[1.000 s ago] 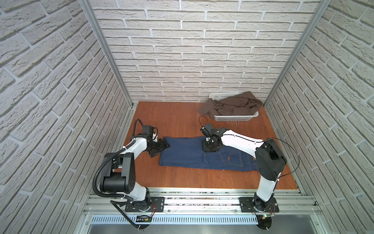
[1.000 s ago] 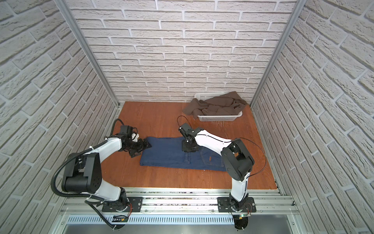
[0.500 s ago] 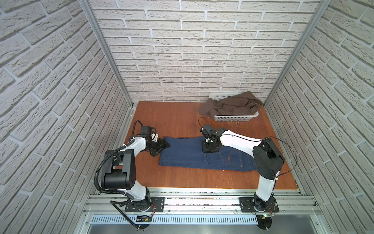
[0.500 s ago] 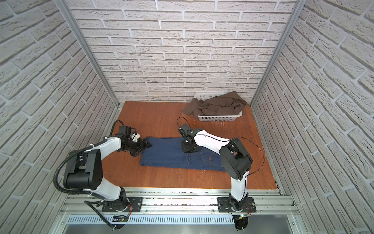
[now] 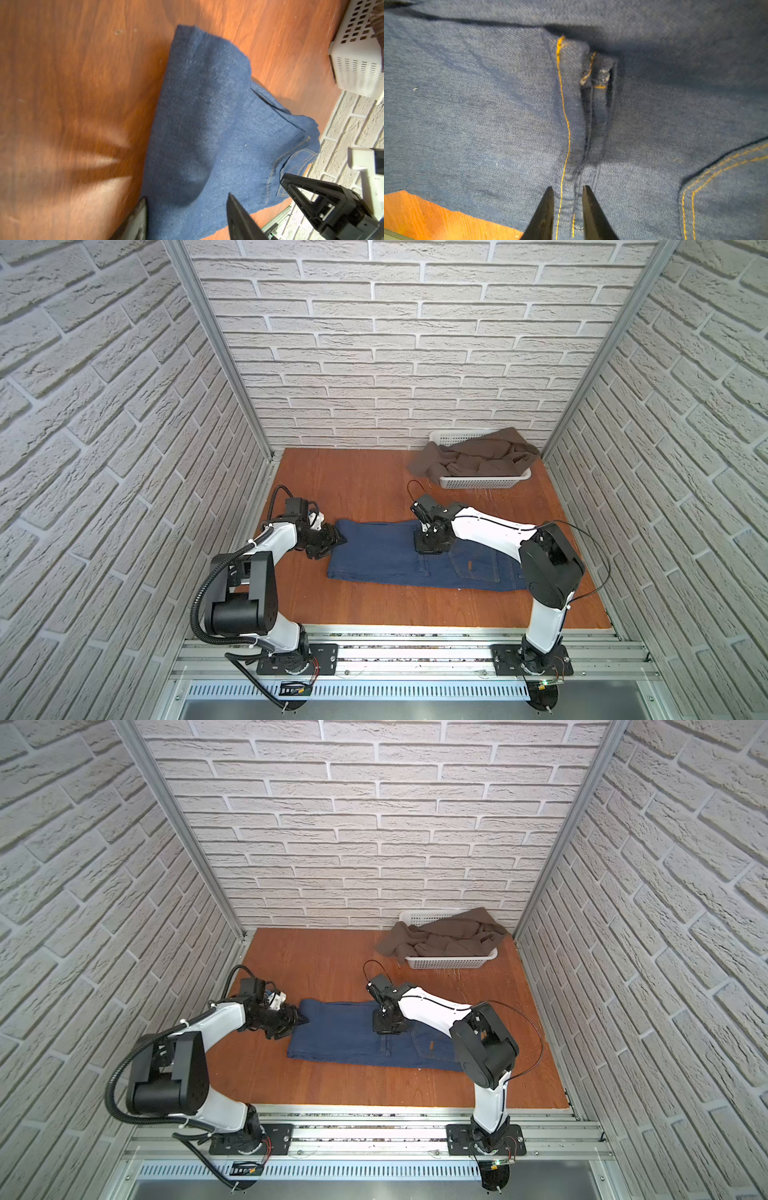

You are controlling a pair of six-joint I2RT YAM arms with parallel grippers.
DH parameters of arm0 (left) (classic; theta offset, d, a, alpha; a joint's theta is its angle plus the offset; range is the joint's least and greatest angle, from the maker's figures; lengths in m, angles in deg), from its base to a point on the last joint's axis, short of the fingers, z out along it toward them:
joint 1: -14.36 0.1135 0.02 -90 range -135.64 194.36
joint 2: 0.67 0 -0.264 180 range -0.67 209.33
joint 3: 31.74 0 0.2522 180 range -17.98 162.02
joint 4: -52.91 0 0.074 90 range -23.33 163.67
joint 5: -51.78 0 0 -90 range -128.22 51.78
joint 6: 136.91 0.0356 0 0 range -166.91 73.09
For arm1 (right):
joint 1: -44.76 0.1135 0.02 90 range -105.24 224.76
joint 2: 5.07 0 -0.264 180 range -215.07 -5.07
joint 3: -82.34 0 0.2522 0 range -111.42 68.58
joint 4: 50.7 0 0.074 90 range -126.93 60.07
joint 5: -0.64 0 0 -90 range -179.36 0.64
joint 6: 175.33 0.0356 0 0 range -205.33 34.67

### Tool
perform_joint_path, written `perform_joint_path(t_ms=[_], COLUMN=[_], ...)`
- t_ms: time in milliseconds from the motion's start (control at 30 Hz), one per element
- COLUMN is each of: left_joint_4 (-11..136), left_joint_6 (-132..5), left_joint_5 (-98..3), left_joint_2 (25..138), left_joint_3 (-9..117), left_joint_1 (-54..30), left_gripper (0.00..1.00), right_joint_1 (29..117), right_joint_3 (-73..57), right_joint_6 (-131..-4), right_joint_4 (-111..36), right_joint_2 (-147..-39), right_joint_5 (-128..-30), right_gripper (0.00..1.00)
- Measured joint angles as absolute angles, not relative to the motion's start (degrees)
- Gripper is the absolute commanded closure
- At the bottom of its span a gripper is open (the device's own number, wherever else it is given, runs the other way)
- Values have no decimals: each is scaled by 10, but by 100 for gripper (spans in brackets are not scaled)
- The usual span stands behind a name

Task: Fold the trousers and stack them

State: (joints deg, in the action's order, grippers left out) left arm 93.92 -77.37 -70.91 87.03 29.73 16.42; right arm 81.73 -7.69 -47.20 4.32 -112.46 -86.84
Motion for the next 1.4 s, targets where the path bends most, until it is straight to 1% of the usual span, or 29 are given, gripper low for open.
perform_joint_path(t_ms=[133, 267, 367, 467, 500, 533, 600, 733, 867, 967, 1200, 1400], left_joint_4=[932, 926, 925, 925, 926, 927, 930, 944, 973, 1005, 1091, 1158], left_joint_6=[-775, -775, -775, -774, -773, -774, -771, -764, -753, -738, -697, -674], left_joint_5=[-710, -711, -711, -708, -707, -706, -703, -691, -663, -622, -502, -392], left_joint_2=[888, 901, 902, 902, 902, 902, 901, 891, 866, 849, 843, 826], left_joint_3=[295, 291, 291, 291, 291, 291, 291, 292, 301, 317, 371, 425], left_joint_1=[165, 166, 166, 166, 166, 166, 166, 166, 166, 165, 167, 197], left_gripper=[50, 52, 58, 70, 75, 81, 89, 100, 100, 100, 100, 100], right_joint_1=[817, 817, 817, 817, 817, 817, 817, 817, 817, 817, 817, 814], right_joint_3=[-77, -77, -77, -77, -77, -77, -77, -77, -77, -77, -77, -78], right_joint_6=[-472, -472, -472, -472, -472, -472, -472, -472, -472, -471, -472, -472], right_joint_4=[43, 43, 43, 43, 43, 43, 43, 43, 44, 44, 48, 61], right_joint_2=[-1125, -1125, -1125, -1125, -1125, -1125, -1125, -1125, -1124, -1124, -1122, -1104], right_joint_5=[-867, -867, -867, -867, -867, -867, -867, -867, -867, -867, -867, -873], right_gripper=[74, 74, 74, 74, 74, 74, 74, 74, 74, 73, 72, 72])
